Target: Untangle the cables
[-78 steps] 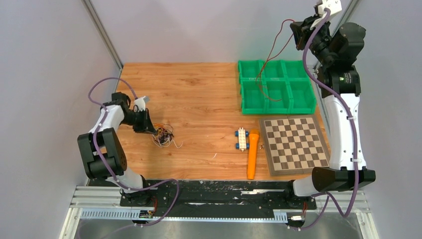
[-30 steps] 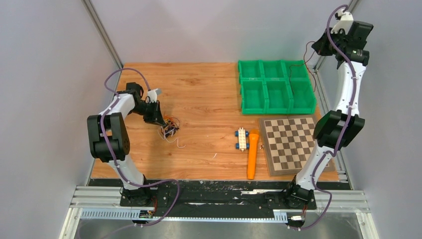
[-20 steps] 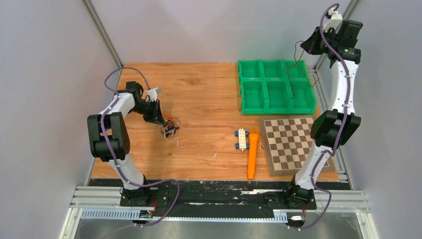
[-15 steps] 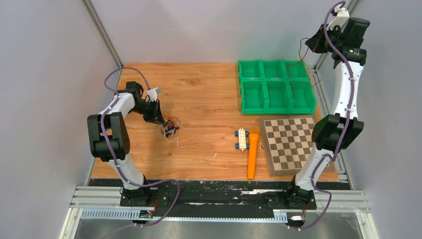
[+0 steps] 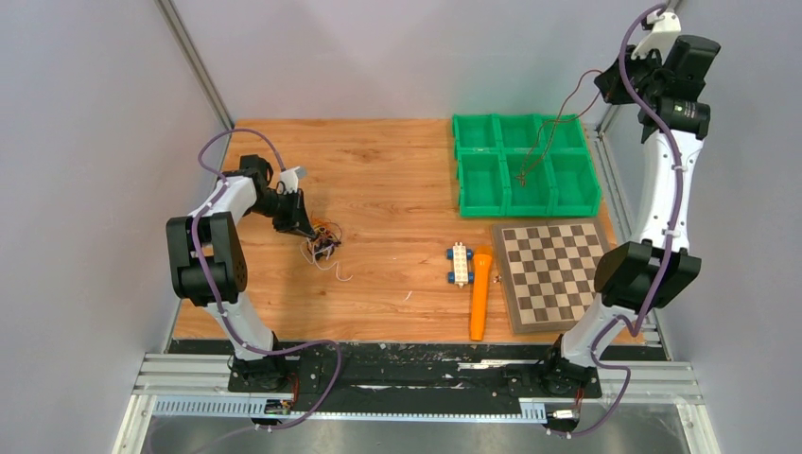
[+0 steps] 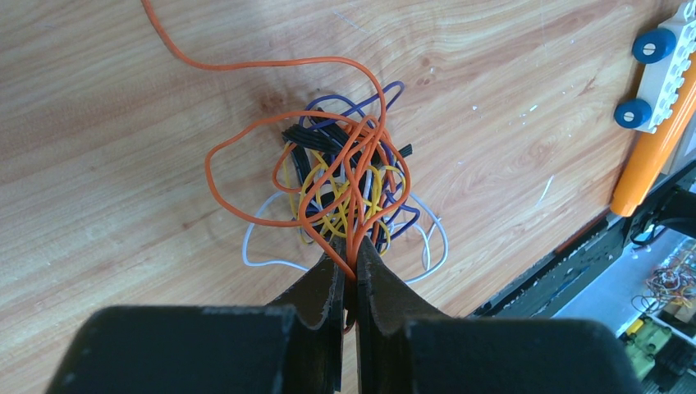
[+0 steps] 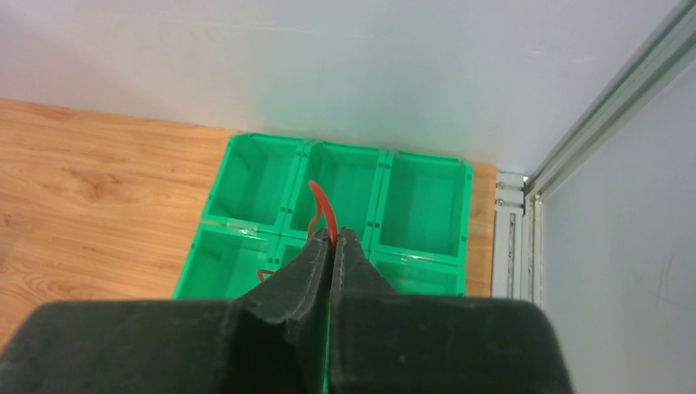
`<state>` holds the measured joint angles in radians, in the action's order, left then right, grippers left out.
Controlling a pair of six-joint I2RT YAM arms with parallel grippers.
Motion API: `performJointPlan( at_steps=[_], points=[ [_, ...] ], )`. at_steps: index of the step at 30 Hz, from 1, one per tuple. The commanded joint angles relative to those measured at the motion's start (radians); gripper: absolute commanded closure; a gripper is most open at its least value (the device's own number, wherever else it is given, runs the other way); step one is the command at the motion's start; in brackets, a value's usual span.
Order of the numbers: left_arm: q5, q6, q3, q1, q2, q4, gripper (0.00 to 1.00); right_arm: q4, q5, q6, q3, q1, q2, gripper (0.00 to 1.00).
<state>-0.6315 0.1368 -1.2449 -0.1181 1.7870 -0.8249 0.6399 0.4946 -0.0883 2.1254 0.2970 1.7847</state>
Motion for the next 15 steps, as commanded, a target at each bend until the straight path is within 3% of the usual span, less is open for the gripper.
performJointPlan(
  at_steps=[1,15],
  points=[
    [-0.027,-0.009,-0.026,0.001,-0.001,0.015,0.90,-0.020,-0.025,-0.031,-0.010,0.052,0.035,1.00],
    [-0.020,-0.012,-0.035,0.002,0.018,0.016,0.90,0.000,0.091,-0.004,0.109,0.185,0.064,1.00]
  ],
)
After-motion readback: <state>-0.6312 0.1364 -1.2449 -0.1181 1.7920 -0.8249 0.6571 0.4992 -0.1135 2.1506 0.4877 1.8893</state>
